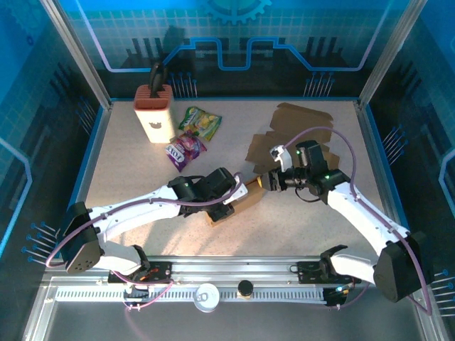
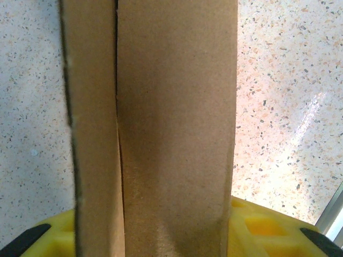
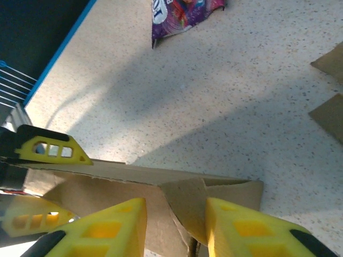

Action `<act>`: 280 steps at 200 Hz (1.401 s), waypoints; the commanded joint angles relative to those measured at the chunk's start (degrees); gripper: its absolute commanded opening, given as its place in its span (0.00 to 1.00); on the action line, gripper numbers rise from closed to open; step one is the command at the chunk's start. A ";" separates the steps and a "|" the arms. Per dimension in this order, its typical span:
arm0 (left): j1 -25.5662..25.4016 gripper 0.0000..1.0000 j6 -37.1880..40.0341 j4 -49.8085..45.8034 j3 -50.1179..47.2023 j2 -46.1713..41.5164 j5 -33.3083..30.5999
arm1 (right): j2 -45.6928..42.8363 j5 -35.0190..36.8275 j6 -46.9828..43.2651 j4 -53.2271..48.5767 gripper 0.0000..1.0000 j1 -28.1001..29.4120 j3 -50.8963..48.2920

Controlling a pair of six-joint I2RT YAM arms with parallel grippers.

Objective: Fold the paper box

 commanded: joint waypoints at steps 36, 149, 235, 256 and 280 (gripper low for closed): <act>0.23 0.38 0.63 -0.92 0.50 1.68 1.26 | 0.10 9.29 -2.88 -4.82 0.24 3.31 4.53; 0.27 0.38 0.65 -0.78 0.59 1.92 1.17 | 1.38 16.53 -3.80 -6.23 0.11 6.75 5.51; 0.93 0.36 0.00 -0.23 0.37 1.90 0.34 | -0.90 23.76 -0.86 -7.48 0.00 9.87 4.99; 1.26 0.38 -0.30 -0.07 0.33 2.01 -0.05 | -1.09 24.47 0.63 -8.15 0.00 10.49 4.82; 1.72 0.42 -0.82 0.60 -0.09 1.63 0.09 | -1.71 25.69 1.87 -7.19 0.00 11.18 3.43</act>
